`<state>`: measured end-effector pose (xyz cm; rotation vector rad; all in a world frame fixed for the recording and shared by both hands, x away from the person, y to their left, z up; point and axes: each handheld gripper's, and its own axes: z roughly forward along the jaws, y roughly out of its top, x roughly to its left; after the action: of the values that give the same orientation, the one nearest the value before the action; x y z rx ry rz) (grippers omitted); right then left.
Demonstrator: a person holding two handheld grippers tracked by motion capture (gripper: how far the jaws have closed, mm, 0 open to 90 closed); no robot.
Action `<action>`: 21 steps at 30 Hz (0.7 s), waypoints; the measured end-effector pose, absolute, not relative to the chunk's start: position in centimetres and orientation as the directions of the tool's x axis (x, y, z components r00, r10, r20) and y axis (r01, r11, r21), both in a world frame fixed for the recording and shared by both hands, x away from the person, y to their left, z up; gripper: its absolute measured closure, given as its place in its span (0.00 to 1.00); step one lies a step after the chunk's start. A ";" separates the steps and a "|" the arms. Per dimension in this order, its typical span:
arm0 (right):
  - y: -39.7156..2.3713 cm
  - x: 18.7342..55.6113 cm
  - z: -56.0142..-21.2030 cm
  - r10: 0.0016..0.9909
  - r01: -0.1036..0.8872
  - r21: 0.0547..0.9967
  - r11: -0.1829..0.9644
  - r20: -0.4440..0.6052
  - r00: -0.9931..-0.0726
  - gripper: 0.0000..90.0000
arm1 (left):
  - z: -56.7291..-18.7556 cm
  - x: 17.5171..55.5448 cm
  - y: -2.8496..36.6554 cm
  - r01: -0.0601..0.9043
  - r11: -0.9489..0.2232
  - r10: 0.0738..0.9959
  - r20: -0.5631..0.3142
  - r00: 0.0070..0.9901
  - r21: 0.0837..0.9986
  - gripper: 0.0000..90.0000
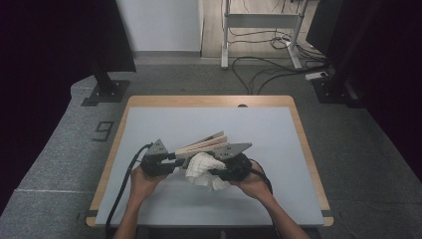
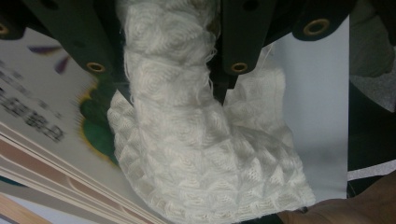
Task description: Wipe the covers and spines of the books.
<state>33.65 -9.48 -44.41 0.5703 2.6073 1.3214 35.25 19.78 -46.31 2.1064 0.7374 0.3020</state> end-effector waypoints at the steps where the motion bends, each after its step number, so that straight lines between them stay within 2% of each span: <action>1: -9.2 33.7 -44.4 0.401 0.257 0.803 0.537 0.025 -0.916 0.74 | -46.3 35.3 19.8 0.395 -0.456 0.603 -0.050 0.796 0.798 0.70; 9: -7.5 33.7 -45.1 0.373 0.235 0.808 0.541 0.020 -0.927 0.74 | -46.3 35.3 19.8 0.393 -0.456 0.601 -0.050 0.798 0.798 0.70; 21: -6.4 33.9 -48.3 0.366 0.227 0.789 0.570 0.003 -0.930 0.72 | -46.3 35.3 19.8 0.388 -0.461 0.598 -0.043 0.800 0.798 0.71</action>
<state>33.90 -6.38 -48.30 0.5029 2.6385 1.2914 35.28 19.83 -46.31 2.1111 0.7269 0.3051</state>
